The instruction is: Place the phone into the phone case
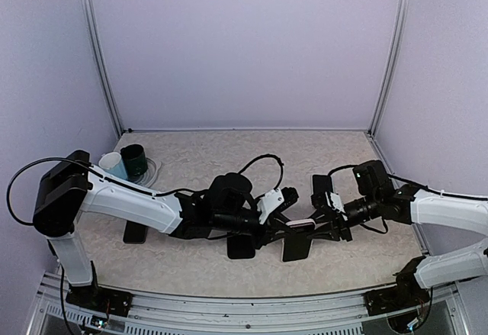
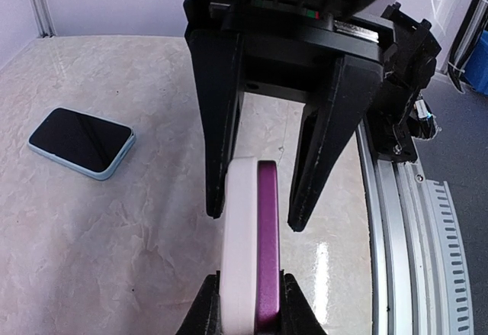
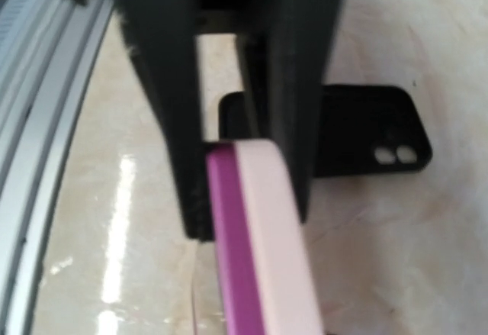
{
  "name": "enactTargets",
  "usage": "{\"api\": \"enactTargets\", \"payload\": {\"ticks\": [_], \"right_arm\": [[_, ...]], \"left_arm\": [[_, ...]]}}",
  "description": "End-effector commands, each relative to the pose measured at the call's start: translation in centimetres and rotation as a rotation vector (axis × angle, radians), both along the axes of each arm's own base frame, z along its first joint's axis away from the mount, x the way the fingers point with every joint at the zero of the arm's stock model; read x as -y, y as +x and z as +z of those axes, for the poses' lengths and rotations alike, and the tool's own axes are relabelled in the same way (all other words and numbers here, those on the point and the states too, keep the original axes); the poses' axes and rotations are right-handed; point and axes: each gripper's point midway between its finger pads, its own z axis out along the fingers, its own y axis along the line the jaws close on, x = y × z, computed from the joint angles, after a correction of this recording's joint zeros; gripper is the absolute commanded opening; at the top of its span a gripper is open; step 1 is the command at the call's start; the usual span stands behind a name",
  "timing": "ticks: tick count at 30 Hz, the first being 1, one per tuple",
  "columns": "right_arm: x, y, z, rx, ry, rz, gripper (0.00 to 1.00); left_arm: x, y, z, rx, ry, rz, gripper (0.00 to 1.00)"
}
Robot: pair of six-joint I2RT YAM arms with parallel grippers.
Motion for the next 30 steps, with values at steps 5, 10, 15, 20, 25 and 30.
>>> {"api": "enactTargets", "payload": {"ticks": [5, 10, 15, 20, 25, 30], "right_arm": [[-0.1, 0.2, 0.7, 0.06, -0.01, -0.006, 0.32], [0.1, 0.1, 0.9, 0.075, -0.021, 0.007, 0.0], [0.3, 0.2, 0.8, 0.093, -0.032, -0.003, 0.0], [0.4, 0.4, 0.5, 0.09, -0.045, -0.008, 0.0], [0.4, 0.4, 0.7, 0.094, -0.043, -0.01, 0.0], [0.4, 0.5, 0.6, 0.095, -0.049, -0.015, 0.0]], "left_arm": [[-1.4, -0.7, -4.3, -0.016, 0.152, -0.005, 0.0], [-1.2, -0.9, -4.1, -0.018, 0.147, -0.016, 0.12], [-2.1, -0.8, -4.1, -0.021, 0.127, 0.002, 0.41], [-2.4, -0.9, -2.1, -0.028, 0.052, 0.019, 0.38], [-1.5, -1.6, -0.2, -0.001, 0.001, -0.001, 0.43], [-0.5, -1.8, 1.2, 0.025, -0.038, -0.019, 0.51]]}}
